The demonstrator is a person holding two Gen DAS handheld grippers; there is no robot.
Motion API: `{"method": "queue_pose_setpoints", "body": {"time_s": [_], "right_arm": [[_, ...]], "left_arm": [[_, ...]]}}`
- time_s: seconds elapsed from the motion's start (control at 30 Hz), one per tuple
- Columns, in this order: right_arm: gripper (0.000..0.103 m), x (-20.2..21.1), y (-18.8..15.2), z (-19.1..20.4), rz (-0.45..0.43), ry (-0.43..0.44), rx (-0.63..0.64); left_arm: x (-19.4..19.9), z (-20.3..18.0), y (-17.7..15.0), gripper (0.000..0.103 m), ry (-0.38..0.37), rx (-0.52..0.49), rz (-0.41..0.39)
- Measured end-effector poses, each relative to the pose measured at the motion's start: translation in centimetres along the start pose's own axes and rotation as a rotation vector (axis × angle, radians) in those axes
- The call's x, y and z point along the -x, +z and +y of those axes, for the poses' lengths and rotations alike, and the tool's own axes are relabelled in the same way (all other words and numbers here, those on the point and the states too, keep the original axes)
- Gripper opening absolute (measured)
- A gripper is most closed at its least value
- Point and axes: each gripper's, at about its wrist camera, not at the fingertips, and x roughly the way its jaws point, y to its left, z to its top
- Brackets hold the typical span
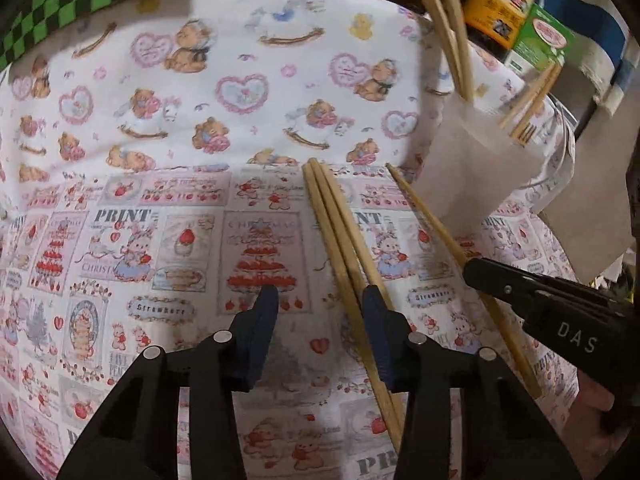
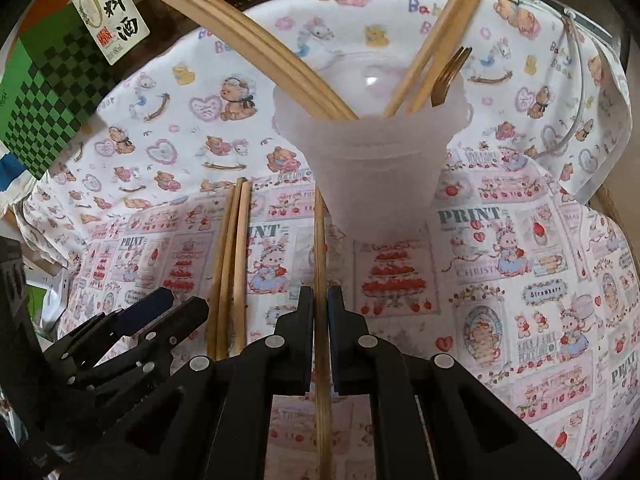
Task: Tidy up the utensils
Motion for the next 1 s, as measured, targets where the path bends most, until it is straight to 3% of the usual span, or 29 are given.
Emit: {"method": "queue_pose_setpoints", "body": {"time_s": [0.07,0.17,0.33,0.47,0.6,0.73,0.9,1.0], "right_arm": [[0.008,0.0,-0.1,0.0,-0.004,-0.005,0.005],[0.008,0.1,-0.1,0.3,-0.019,-0.013,0.004],[0.008,0.4,-0.1,0.3,-0.029,-0.023,0.012],[0.008,0.4,-0.1,0.3,-0.029,-0.025,0.018],[0.008,0.0,-0.3,0.6,-0.019,-0.029,0.033],[0.008,-1.0,-0.6,0.8,0.005,-0.035,0.044],[0.008,-1.6,-0.6,1.0,0.032,-0.032,0.059],[0.008,-1.7,-0.5,1.2,0.039,-0.032,0.066]], "left_arm": [[-0.3,-0.5,-0.1,0.04,0.025,-0.021,0.012],[-0.9,-1.8,-0.4,0.028,0.107,-0.082,0.026],[-1.3,-2.9,-0.6,0.028,0.164,-0.103,0.04],[-0.8,-1.8,-0.9,0.01,0.138,-0.051,0.069],[0.0,0.2,-1.0,0.006,0.059,0.025,0.108],[3.2,-0.1,-0.2,0.006,0.149,-0.027,-0.029],[7.6,0.3,0.5,0.006,0.16,-0.061,-0.166],[9.3,1.2,0.9,0.006,0.164,-0.072,-0.201]]}}
